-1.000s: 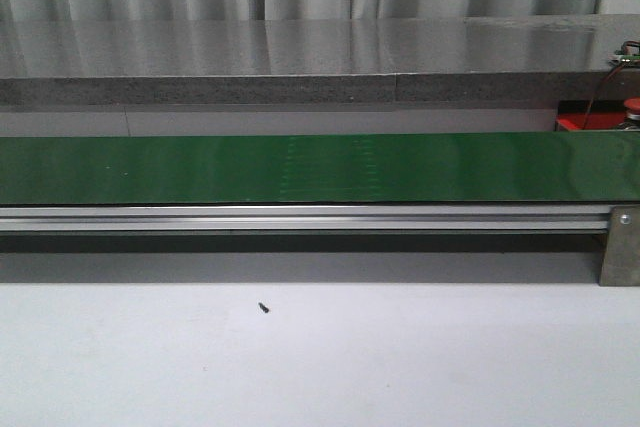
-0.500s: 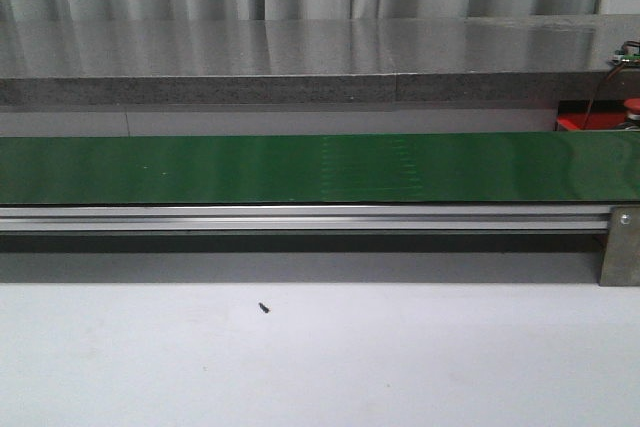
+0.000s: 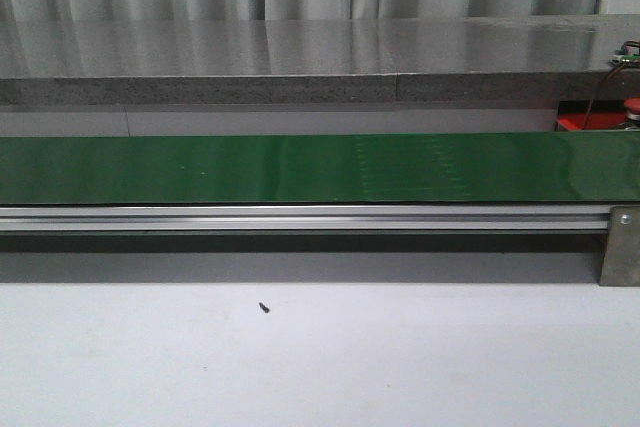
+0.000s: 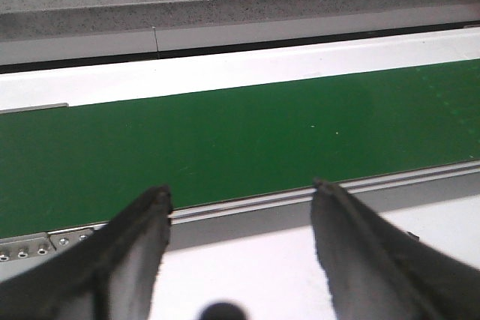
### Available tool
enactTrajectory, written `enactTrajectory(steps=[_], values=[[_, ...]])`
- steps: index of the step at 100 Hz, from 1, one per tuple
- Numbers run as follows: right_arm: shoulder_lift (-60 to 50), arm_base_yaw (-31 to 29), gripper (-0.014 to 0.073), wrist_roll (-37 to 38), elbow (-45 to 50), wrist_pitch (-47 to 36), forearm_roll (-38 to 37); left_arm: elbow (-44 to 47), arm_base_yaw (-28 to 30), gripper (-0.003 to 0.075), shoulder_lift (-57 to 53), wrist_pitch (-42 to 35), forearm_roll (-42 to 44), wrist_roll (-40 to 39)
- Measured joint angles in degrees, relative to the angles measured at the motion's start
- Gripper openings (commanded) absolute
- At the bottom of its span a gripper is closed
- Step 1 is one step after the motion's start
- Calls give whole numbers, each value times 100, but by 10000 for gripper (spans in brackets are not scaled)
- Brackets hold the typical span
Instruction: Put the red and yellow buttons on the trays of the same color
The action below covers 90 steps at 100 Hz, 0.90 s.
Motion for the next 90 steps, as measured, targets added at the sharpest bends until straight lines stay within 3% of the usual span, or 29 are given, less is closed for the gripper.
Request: enactTrajectory(steps=[37,71,90], values=[[0,0,-96,0,0,0,0,-322,133,535,331,42,240,-487],[0,0,-96,0,0,0,0,-2486,1570,535,2595,443,507,-819],[0,0,-96,0,0,0,0,-3898,2014,534,4271,569,527,-981]])
